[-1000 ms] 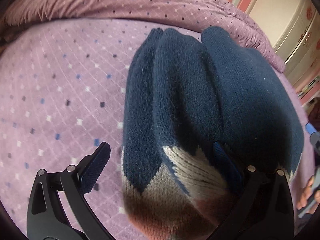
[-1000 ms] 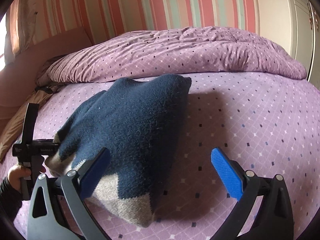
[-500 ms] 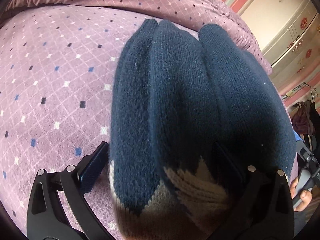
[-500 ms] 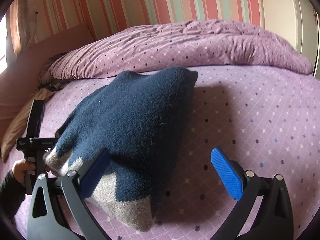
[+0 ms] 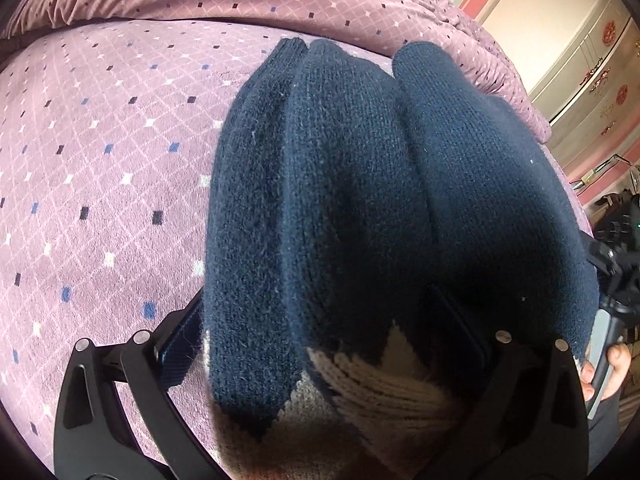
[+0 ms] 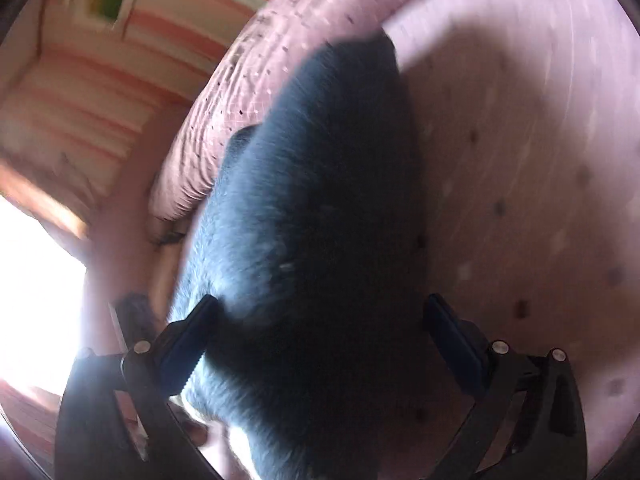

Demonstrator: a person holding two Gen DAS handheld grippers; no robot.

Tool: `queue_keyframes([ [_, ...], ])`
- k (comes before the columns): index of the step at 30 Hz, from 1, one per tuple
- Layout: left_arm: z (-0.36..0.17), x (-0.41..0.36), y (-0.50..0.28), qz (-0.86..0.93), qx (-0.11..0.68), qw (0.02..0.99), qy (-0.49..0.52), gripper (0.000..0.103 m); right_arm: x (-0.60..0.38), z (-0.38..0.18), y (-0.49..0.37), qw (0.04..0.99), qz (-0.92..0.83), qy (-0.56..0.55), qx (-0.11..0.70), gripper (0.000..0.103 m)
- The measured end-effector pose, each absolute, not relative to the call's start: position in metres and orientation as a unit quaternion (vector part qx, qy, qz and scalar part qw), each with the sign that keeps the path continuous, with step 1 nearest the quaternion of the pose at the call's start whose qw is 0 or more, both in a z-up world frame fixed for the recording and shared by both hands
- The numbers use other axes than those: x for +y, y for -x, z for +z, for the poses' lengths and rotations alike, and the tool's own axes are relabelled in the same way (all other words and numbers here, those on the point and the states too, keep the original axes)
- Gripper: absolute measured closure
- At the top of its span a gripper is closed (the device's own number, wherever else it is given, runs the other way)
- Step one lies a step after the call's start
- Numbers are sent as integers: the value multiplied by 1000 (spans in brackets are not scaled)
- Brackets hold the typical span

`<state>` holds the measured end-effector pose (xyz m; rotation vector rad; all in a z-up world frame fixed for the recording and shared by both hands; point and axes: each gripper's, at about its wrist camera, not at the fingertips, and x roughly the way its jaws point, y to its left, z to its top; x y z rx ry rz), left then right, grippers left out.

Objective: Fold small clothes

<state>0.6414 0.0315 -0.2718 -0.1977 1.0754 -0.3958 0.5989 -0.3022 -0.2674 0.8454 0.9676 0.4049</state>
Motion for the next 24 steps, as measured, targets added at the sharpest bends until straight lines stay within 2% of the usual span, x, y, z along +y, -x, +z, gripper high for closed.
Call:
queue_keyframes([
  [8,-274,33,-638,-188,501,840,89,3,-283,-269,-616,781,198,-358,472,1],
  [13,-273,27,-633,-181,495,846,82,4,-269,-261,-616,809,174,-306,471,15],
  [14,-272,25,-630,-185,493,846,83,14,-268,-260,-616,811,172,-303,471,17],
  [15,-269,23,-629,-192,490,846,84,28,-266,-258,-617,813,170,-297,471,19],
  [17,-260,12,-623,-193,483,852,67,41,-262,-254,-619,820,163,-285,469,23],
  [21,-253,2,-619,-187,480,856,45,56,-251,-242,-620,840,153,-253,456,32],
  [24,-246,-2,-618,-187,481,856,29,65,-244,-231,-617,857,148,-227,439,35],
])
